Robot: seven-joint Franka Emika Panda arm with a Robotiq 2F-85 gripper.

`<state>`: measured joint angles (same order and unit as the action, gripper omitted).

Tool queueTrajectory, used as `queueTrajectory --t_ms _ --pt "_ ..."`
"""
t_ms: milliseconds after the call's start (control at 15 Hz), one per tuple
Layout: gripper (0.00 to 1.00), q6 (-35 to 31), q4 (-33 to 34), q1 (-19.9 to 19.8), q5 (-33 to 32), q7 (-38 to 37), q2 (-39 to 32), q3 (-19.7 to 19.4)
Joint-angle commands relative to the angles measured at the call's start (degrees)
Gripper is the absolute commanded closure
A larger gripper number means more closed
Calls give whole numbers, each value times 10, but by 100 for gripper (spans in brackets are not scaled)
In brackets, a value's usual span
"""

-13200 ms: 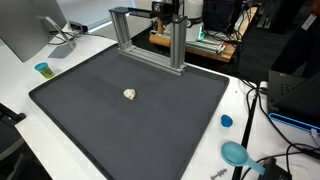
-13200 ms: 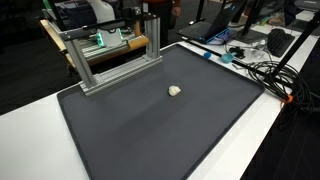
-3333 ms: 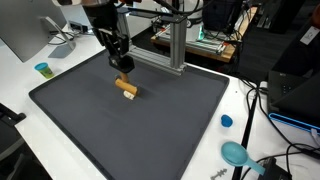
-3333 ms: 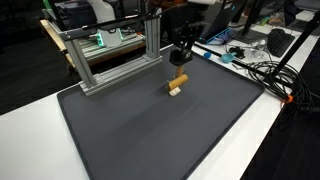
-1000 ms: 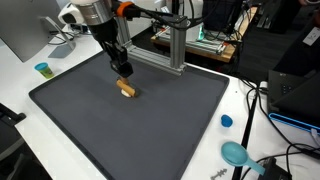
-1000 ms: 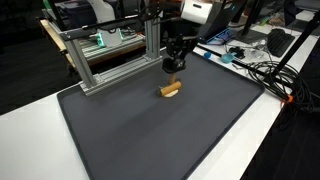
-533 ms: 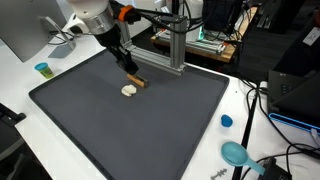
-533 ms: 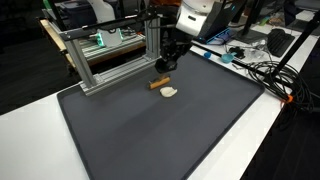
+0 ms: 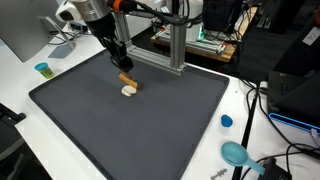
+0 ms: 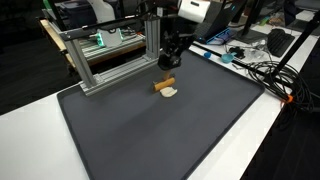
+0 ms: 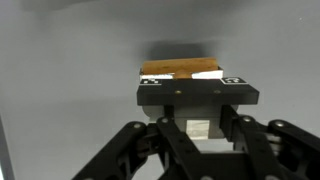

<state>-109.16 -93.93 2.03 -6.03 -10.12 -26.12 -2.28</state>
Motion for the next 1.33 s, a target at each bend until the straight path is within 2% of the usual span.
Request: queueTrajectory --t_ms 0,200,400,1267 --pt "79 -8 -3 -5 10 22 20 7" --pt "79 11 16 -5 13 30 -3 10" --pt "79 2 34 -4 19 24 -31 12" --pt "79 48 194 -11 37 28 -152 13"
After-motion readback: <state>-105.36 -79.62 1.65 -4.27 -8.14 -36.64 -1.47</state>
